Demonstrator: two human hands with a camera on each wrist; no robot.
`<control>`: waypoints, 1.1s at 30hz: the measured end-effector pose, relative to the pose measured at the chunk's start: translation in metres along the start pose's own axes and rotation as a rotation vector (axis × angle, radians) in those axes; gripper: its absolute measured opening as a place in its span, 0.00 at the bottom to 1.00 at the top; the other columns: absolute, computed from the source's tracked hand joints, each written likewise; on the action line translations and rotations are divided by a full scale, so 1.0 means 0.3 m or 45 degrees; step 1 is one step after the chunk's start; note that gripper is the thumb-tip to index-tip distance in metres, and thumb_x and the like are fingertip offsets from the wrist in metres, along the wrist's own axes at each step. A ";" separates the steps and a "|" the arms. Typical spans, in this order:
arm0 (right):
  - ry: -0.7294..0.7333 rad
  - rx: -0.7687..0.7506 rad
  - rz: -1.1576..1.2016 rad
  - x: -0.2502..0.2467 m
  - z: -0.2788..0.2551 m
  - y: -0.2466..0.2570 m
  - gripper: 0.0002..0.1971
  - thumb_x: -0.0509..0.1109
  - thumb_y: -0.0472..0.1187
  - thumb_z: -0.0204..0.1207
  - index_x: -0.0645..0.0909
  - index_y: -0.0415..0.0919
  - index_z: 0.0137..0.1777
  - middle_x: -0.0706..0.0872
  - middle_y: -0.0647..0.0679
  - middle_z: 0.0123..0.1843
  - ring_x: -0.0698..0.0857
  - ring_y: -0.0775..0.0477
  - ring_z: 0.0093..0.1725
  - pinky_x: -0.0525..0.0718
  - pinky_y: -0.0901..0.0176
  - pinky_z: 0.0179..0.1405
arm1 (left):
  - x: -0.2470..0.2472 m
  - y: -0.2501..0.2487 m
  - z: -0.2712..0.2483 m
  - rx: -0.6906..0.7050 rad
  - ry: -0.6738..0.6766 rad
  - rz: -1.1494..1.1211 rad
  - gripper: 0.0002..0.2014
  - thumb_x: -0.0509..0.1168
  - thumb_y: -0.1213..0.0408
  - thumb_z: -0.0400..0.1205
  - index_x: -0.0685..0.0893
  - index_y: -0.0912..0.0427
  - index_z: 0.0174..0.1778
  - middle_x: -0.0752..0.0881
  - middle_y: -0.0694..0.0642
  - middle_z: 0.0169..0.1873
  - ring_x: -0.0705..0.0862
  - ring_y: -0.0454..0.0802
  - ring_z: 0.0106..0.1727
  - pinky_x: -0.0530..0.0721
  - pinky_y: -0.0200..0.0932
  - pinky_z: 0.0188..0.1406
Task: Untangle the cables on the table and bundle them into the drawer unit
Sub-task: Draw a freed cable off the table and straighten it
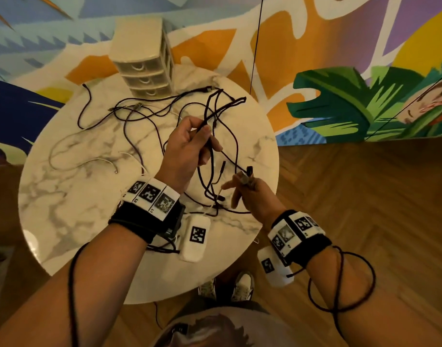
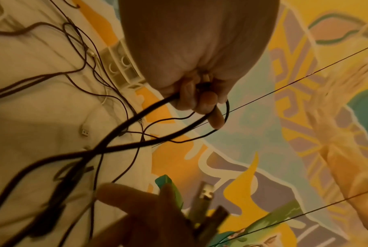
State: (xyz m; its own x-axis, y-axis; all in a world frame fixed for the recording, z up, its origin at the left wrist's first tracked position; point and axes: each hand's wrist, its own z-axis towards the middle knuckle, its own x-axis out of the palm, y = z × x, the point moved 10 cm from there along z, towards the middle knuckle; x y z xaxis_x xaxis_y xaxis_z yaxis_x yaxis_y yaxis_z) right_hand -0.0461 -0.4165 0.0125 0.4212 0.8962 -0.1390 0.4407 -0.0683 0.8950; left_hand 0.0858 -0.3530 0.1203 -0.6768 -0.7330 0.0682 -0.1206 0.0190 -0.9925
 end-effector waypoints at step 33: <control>-0.451 0.352 -0.402 -0.289 -0.094 -0.255 0.19 0.58 0.41 0.77 0.81 0.46 0.26 0.83 0.45 0.28 0.81 0.41 0.30 0.80 0.47 0.36 | 0.057 0.606 -0.155 -0.563 0.618 1.800 0.19 0.60 0.46 0.81 0.81 0.59 0.54 0.84 0.56 0.49 0.83 0.58 0.53 0.79 0.46 0.45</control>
State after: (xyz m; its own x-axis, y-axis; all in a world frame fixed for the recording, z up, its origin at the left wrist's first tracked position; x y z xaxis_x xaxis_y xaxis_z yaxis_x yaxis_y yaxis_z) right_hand -0.1388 -0.4766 -0.0320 0.4552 0.6925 -0.5596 0.7606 0.0243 0.6488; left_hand 0.0187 -0.3304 -0.0543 -0.5713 0.3330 -0.7502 0.6566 0.7338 -0.1743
